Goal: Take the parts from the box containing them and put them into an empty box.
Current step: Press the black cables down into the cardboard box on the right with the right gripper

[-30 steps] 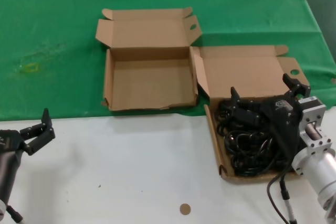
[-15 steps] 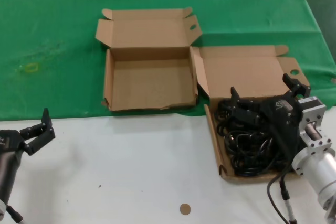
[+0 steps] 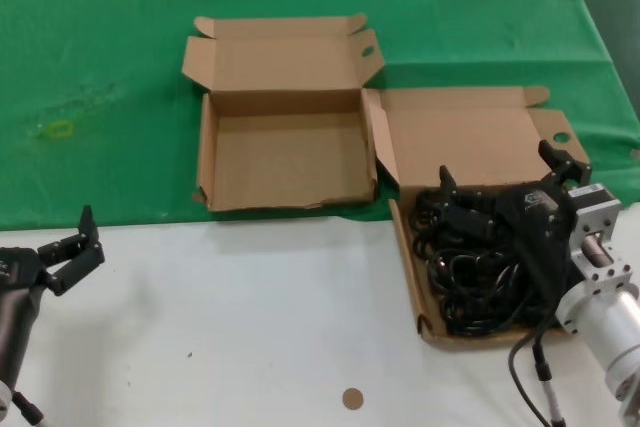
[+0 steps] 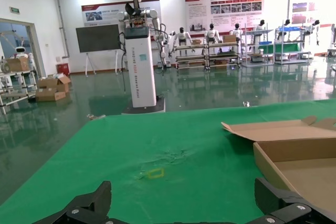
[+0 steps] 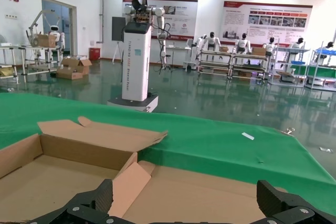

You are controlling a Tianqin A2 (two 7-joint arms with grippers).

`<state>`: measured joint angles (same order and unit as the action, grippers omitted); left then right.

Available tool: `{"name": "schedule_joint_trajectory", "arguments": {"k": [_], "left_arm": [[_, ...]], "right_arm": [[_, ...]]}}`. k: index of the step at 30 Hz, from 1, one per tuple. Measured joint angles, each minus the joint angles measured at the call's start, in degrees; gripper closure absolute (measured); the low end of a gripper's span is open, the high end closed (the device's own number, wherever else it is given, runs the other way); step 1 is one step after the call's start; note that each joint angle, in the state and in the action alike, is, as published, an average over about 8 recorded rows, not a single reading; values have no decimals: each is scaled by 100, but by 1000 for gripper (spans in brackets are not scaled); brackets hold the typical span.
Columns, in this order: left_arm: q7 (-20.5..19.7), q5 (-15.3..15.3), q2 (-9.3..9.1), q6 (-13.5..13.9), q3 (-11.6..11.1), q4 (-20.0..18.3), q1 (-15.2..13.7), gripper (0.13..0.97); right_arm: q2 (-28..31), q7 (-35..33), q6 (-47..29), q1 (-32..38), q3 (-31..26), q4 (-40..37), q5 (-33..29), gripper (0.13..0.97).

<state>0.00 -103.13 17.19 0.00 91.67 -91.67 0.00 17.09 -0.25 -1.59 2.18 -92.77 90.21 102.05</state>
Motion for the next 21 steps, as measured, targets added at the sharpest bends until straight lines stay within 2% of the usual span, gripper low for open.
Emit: {"name": "schedule_joint_trajectory", "arguments": {"k": [10,18,21], "left_arm": [[0,0,0,0,0,0,0,191],[0,0,0,0,0,0,0,320],[0,0,0,0,0,0,0,320]], "right_arm": [[0,0,0,0,0,0,0,129],[30,2,11,-19,-8,3,-1,129],[90,20,36,-25,-39,8,10,129]]}}
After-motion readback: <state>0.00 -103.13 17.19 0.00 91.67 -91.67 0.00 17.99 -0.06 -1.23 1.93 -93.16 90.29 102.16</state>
